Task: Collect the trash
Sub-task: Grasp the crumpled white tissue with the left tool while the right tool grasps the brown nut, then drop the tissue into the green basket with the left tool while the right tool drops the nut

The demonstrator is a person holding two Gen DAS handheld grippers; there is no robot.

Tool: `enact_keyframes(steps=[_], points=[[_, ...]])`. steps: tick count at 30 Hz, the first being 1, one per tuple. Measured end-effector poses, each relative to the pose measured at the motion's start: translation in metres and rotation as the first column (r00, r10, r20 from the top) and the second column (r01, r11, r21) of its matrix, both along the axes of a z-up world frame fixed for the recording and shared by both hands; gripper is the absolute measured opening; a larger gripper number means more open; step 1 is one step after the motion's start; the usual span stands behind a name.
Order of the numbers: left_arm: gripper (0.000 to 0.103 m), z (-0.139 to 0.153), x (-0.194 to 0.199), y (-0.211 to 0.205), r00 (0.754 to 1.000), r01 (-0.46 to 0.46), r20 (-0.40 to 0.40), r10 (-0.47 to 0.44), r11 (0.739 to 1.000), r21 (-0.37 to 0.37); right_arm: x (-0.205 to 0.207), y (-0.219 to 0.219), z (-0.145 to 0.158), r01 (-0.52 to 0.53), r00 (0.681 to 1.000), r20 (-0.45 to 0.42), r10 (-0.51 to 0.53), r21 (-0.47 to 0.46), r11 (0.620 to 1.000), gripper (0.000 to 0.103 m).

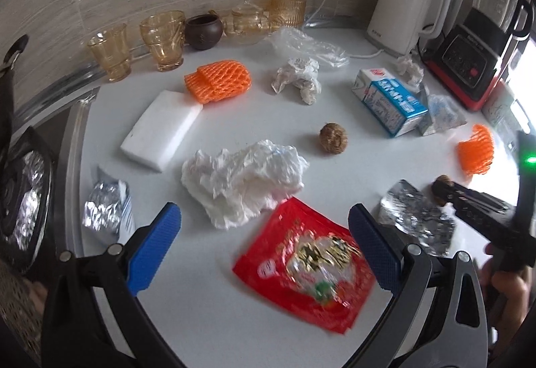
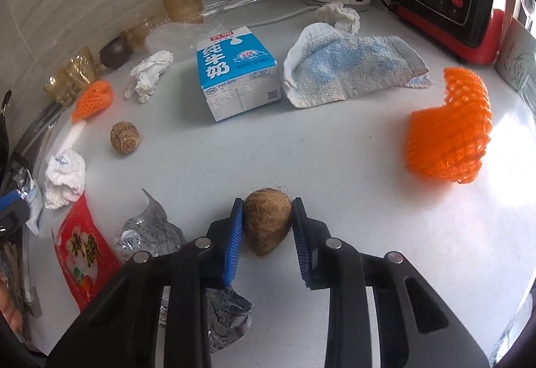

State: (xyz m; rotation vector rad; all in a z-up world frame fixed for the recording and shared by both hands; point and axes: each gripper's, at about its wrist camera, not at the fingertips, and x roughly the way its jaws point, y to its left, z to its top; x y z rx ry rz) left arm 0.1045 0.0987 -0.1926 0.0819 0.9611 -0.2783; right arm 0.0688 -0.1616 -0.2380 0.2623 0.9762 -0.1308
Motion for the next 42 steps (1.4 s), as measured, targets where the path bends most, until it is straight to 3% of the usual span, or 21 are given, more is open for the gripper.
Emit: enact_keyframes(steps=[7,9,14,19,26,30,34,37,38,41,42], points=[[0.095,-0.018,0.032,-0.012,1.0,0.002,-0.014,-0.002,0.999,0.047,0.001,-0.007,0.002,0.04,0.999,0.008,-0.041,0.041,0.998,0.029],[0.091,-0.023,0.041,-0.016,1.0,0.005,-0.021,-0.003,0.997,0.071,0.001,-0.009,0.004,0.047,0.999,0.013,-0.048,0.047,0.998,0.029],[0.048,-0.036,0.058,-0.017,0.996,-0.014,-0.083,0.019,0.998,0.064,0.0,-0.012,0.008,0.053,0.998,0.026,-0.055,0.051,0.997,0.029],[0.017,-0.031,0.064,-0.014,0.998,-0.03,-0.058,0.034,0.997,0.065,-0.002,-0.013,0.015,0.052,0.997,0.047,-0.055,0.055,0.997,0.029],[0.013,0.001,0.048,-0.008,0.999,-0.032,0.025,0.031,0.998,0.054,-0.022,-0.012,0.042,0.022,0.994,0.103,-0.026,0.033,0.999,0.029],[0.013,0.041,0.003,-0.011,0.995,0.062,0.078,-0.063,0.998,0.016,-0.056,-0.009,0.069,-0.013,0.99,0.143,0.013,-0.001,1.0,0.029],[0.013,0.064,-0.065,-0.027,0.964,0.262,0.069,-0.258,0.962,-0.073,-0.103,-0.008,0.092,-0.067,0.984,0.162,0.07,-0.023,0.997,0.029],[0.014,0.066,-0.122,-0.049,0.911,0.412,0.03,-0.411,0.905,-0.104,-0.14,-0.01,0.101,-0.096,0.983,0.154,0.1,-0.03,0.995,0.029],[0.014,0.062,-0.145,-0.06,0.883,0.467,0.002,-0.47,0.876,-0.119,-0.156,-0.014,0.102,-0.105,0.984,0.145,0.108,-0.023,0.994,0.029],[0.015,0.041,-0.194,-0.085,0.82,0.551,-0.079,-0.567,0.819,-0.162,-0.188,-0.021,0.099,-0.116,0.986,0.12,0.118,-0.019,0.993,0.029],[0.015,0.034,-0.204,-0.092,0.81,0.559,-0.102,-0.577,0.813,-0.164,-0.199,-0.024,0.096,-0.121,0.987,0.109,0.122,-0.013,0.993,0.029]])
